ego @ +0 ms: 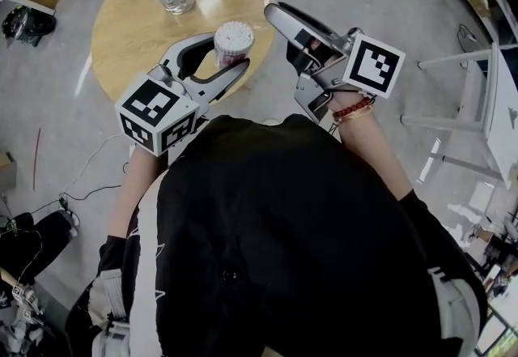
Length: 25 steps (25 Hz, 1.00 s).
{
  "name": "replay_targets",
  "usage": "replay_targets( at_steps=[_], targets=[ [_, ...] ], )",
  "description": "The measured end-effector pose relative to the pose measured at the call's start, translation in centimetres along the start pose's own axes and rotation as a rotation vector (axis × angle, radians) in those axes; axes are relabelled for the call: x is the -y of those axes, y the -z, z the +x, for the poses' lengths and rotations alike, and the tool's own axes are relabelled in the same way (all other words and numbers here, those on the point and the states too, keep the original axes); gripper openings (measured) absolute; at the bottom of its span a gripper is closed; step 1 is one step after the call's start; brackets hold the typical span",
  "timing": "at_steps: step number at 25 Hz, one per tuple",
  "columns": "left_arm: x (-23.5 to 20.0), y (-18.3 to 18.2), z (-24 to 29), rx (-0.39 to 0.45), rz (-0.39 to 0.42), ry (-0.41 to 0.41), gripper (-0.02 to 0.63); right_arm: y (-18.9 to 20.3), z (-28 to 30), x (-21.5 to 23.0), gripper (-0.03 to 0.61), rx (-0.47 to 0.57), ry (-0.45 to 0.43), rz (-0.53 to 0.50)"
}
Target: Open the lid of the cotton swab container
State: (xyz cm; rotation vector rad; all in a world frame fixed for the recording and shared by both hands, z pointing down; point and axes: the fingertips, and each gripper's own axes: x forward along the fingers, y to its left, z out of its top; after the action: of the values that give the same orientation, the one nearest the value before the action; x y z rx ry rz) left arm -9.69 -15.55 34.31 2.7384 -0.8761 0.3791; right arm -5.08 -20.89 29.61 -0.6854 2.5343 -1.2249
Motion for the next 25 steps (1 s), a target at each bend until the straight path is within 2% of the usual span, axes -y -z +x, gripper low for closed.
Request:
replay_targets(
  at_steps=[25],
  targets=[
    [-0.6, 0.4, -1.0, 0.038, -0.021, -0.044, 0.253, 1.3, 1.0, 1.5, 0.158, -0.048, 0.000, 0.043]
  ],
)
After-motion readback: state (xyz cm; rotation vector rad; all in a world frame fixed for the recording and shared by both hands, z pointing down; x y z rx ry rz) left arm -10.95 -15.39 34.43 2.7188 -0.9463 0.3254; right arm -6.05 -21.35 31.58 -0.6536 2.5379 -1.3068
